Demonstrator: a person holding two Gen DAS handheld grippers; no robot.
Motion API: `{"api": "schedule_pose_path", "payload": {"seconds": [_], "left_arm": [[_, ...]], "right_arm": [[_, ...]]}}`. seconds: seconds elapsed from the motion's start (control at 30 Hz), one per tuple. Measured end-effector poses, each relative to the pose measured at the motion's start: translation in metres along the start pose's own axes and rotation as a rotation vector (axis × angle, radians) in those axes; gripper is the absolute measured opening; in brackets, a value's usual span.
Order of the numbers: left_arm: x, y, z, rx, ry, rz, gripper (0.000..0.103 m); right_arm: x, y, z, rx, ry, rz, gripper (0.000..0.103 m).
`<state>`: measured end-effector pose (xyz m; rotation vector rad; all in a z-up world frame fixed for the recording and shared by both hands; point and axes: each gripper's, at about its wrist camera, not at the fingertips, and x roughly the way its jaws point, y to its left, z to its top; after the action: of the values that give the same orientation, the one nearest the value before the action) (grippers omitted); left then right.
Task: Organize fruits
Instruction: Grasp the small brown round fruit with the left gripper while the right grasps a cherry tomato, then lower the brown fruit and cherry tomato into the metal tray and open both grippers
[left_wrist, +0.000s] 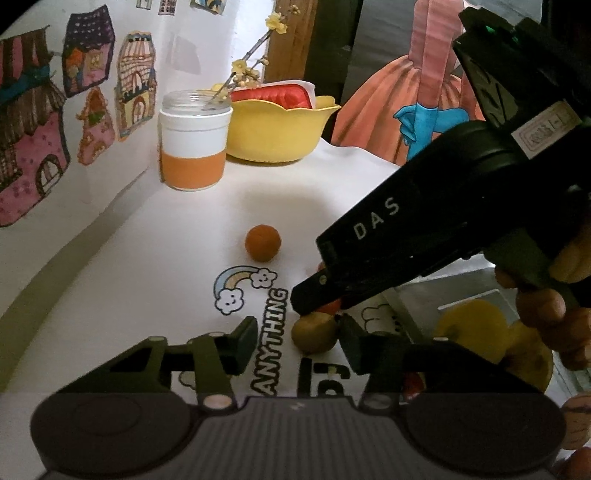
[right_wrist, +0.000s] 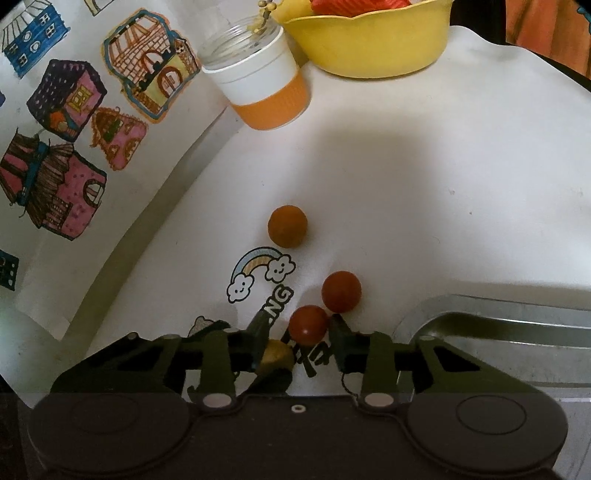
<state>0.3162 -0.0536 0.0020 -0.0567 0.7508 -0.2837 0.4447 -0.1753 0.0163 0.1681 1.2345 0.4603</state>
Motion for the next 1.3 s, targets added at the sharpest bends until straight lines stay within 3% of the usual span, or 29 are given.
{"api": "schedule_pose_path", "payload": {"seconds": [0.23, 0.9, 1.3], "left_arm": [[0.004, -0.003, 0.001, 0.001, 0.014, -0.039, 0.030], [-0.008, 0.002, -0.002, -0.050, 0.032, -0.034, 0.029], [-0.015, -0.008, 0.004, -0.057, 0.021, -0.033, 0.029]], "right_arm": [[0.000, 0.001, -0.002, -0.019, -0.005, -0.005, 0.026], [-0.011, 0.001, -0.012, -0.019, -0.017, 0.025, 0.025], [-0.038, -0.007, -0.024, -0.027, -0.083, 0.038, 0.025]]}}
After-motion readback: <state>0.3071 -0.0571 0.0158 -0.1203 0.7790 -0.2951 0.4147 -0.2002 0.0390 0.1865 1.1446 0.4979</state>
